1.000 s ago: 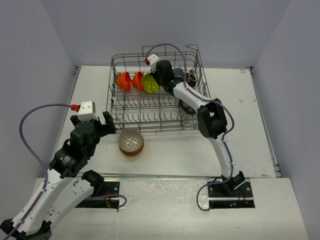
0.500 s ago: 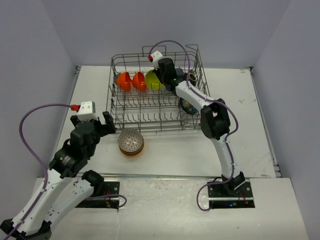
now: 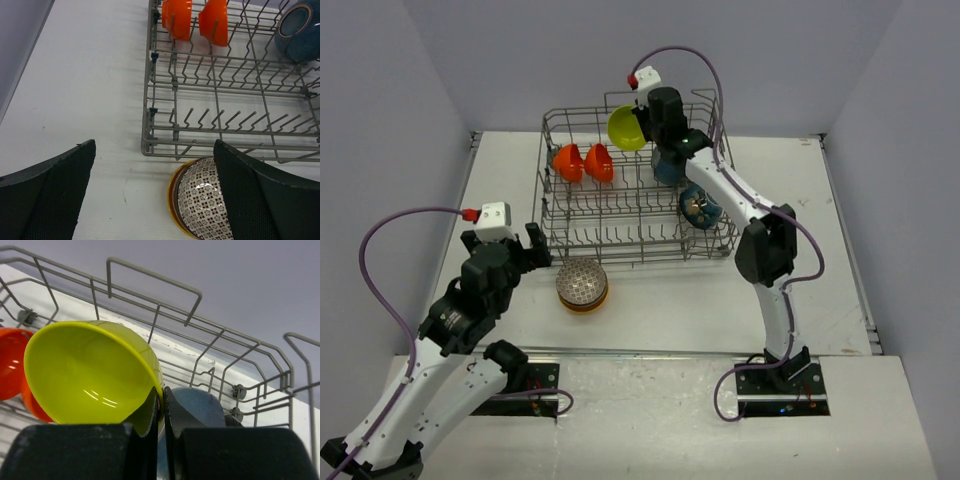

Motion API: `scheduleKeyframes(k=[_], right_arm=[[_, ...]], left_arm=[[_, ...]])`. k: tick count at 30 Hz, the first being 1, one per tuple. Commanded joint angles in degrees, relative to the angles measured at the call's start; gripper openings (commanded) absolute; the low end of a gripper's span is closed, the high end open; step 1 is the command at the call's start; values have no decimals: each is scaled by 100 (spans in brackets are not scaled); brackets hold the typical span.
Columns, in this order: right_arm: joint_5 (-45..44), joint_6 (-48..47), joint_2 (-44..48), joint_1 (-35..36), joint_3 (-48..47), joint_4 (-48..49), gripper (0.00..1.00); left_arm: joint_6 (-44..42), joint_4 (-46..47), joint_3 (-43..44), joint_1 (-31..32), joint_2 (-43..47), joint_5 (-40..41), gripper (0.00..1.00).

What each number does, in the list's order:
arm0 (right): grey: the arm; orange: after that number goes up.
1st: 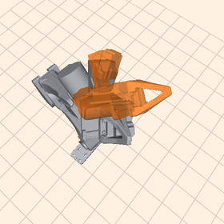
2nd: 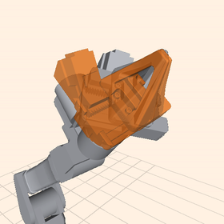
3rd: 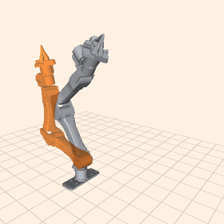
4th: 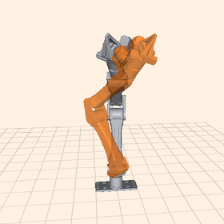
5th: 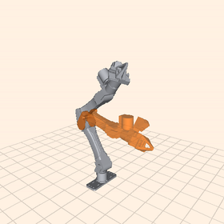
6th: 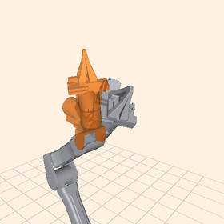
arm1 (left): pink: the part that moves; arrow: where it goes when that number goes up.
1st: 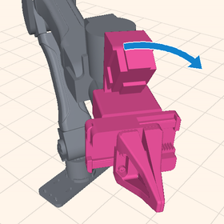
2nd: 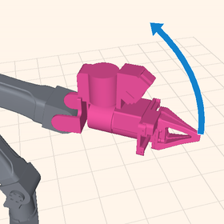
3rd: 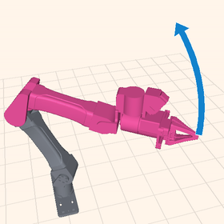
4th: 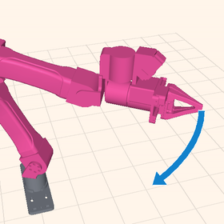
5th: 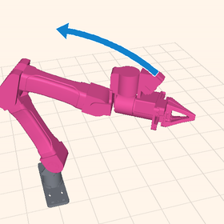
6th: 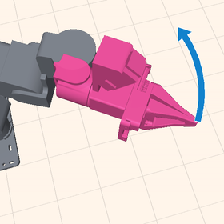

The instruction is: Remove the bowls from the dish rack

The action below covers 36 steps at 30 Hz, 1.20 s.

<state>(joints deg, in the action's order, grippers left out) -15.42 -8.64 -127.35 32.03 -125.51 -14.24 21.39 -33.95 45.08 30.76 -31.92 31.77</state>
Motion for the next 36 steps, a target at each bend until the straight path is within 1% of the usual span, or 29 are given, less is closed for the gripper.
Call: scheduleKeyframes(k=[1,2,3,4,5,7,8,9,11,12,14,15,16,17,21,25,32,36], right_arm=[[135,626,1088,13,-132,-341,0],[327,792,1429,22,-70,-569,0],[442,1255,1606,22,26,-1163,0],[548,1477,1808,49,97,-1491,0],[723,1863,2280,110,428,-1973,0],[821,2164,2827,241,929,-2354,0],[847,2270,3125,425,1289,-2451,0],[926,2558,3738,505,2015,-2643,0],[1163,2806,4330,750,2818,-2689,0],[1416,3033,4811,795,3553,-2742,0],[1533,3193,5210,962,4268,-2681,0],[1699,3324,5359,998,4890,-2620,0],[1813,3421,5587,1024,5157,-2575,0],[1875,3492,5685,1068,5717,-2488,0],[2060,3799,5967,1130,6740,-1909,0],[2131,3896,6038,1139,7233,-1565,0],[2324,4055,5590,1147,7813,-976,0],[2131,4213,5414,1147,8095,-712,0]], left_arm=[[-117,144,-52,-18,-25,136,100],[-117,152,-43,-9,-7,145,100],[-117,144,-43,-9,-7,154,100],[-109,135,-34,-9,2,198,100],[-91,126,-26,-9,10,233,100],[-82,100,-26,-18,37,242,100],[-82,108,-26,-9,46,233,100],[-82,108,-8,-9,37,242,100],[-65,73,-8,-9,72,260,100],[-64,82,-8,-9,116,251,100],[-56,91,-8,-9,151,233,100],[-64,99,-17,-9,169,233,100],[-64,108,-17,-9,177,225,100],[-73,117,-17,-9,178,216,100],[-30,47,9,-18,99,259,100],[-3,29,1,-18,195,312,100],[-3,29,-8,-18,178,312,100],[-3,38,-8,-18,116,286,100]])
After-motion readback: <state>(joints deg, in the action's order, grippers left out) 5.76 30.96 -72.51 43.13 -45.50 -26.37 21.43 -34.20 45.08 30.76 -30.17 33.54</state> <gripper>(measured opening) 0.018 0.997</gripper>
